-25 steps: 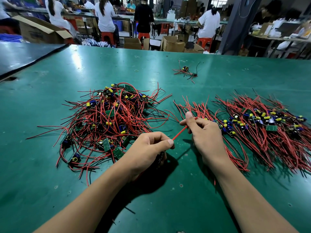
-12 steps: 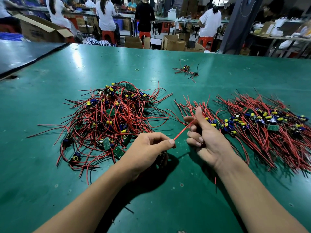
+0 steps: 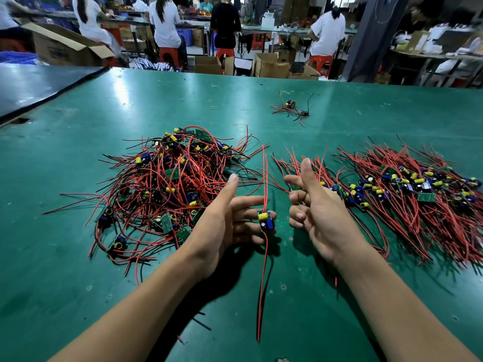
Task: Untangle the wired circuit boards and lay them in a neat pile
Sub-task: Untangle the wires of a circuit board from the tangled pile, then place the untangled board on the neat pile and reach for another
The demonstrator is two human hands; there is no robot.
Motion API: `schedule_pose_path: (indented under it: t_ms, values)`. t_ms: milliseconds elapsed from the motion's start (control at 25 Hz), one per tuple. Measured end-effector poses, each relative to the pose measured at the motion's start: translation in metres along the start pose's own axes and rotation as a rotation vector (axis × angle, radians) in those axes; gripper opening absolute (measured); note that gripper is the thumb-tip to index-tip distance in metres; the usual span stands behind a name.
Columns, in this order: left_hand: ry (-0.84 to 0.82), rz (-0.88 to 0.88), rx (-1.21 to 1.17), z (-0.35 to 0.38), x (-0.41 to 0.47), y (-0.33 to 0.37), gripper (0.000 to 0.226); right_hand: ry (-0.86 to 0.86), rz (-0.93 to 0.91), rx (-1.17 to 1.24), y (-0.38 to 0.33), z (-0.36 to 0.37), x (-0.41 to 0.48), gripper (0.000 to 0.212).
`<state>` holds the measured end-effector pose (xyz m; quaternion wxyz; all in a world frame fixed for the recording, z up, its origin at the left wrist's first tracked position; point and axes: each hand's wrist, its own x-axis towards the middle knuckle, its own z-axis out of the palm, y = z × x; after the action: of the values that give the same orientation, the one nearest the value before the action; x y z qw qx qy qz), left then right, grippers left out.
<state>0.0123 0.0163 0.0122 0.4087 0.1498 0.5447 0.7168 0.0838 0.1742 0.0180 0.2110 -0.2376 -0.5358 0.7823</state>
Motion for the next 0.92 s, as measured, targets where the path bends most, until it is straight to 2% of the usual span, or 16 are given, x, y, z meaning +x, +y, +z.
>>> schedule_pose_path:
  t_ms: [200, 400, 520, 600, 680, 800, 920]
  values:
    - [-0.021, 0.012, 0.010, -0.004, 0.003, 0.000, 0.084, -0.099, -0.076, -0.119, 0.005, 0.003, -0.002, 0.077]
    - [-0.071, 0.020, -0.002, -0.006, 0.006, -0.002, 0.081, -0.139, -0.231, -0.545, 0.021, 0.008, -0.012, 0.035]
    - [-0.015, 0.080, 0.096, 0.000, 0.004, -0.004, 0.064, -0.023, -0.373, -0.705, 0.023, 0.006, -0.009, 0.022]
    - [0.099, 0.223, 0.328, 0.003, 0.000, -0.008, 0.031, 0.086, -0.451, -0.789, 0.019, -0.001, -0.003, 0.019]
    - [0.204, 0.380, 0.594, 0.002, -0.003, -0.012, 0.013, 0.214, -0.515, -0.868, 0.015, -0.009, 0.003, 0.019]
    - [0.292, 0.488, 0.697, 0.002, -0.006, -0.012, 0.009, 0.362, -0.571, -0.936, 0.009, -0.023, 0.010, 0.024]
    - [0.365, 0.489, 0.722, 0.000, -0.005, -0.009, 0.022, 0.439, -0.598, -1.002, 0.006, -0.029, 0.011, 0.030]
